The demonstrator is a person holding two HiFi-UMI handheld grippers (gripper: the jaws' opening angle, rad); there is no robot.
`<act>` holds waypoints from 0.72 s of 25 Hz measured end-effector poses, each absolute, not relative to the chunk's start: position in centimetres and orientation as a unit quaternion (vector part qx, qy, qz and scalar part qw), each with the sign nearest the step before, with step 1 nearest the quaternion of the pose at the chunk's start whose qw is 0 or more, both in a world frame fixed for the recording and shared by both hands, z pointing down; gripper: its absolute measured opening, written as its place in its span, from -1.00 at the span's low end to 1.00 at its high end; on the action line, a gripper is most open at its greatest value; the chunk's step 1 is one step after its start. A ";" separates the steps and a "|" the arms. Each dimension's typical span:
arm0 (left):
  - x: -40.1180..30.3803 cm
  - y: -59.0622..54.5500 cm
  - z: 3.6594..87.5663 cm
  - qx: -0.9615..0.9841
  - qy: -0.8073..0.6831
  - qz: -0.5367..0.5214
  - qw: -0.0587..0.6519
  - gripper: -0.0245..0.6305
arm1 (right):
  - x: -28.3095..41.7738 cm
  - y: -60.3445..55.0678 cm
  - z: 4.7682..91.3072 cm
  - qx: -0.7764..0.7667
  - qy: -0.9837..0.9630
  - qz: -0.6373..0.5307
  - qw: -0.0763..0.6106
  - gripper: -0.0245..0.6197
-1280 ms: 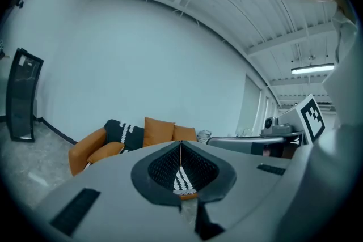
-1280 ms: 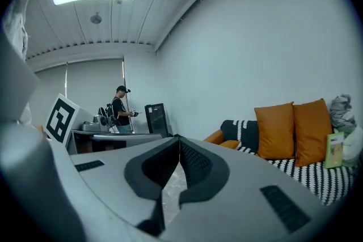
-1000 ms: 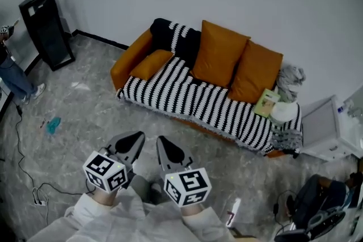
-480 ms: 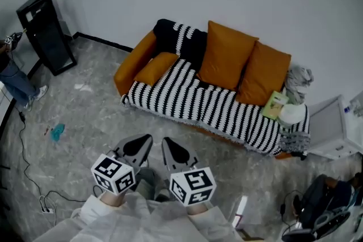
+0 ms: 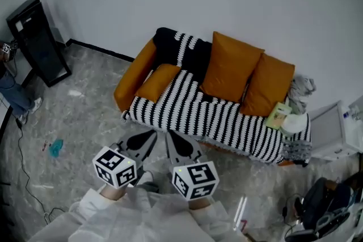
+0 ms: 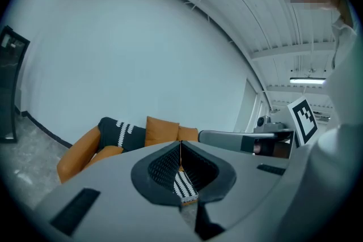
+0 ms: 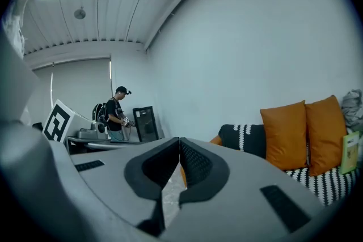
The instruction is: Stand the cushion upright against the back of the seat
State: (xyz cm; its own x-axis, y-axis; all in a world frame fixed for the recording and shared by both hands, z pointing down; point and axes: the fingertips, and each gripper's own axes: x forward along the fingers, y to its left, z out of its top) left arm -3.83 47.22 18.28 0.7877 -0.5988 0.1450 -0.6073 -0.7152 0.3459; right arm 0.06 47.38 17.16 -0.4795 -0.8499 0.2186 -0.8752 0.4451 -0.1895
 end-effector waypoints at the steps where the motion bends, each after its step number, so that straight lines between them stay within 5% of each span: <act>1: -4.2 46.3 18.2 0.928 -0.320 0.011 0.189 -0.90 | -0.4 46.4 17.1 0.511 -0.847 0.139 0.044 -0.89; 18: -7.1 36.4 21.3 0.924 -0.298 0.016 0.238 -0.90 | -3.3 36.5 19.8 0.522 -0.832 0.177 0.060 -0.89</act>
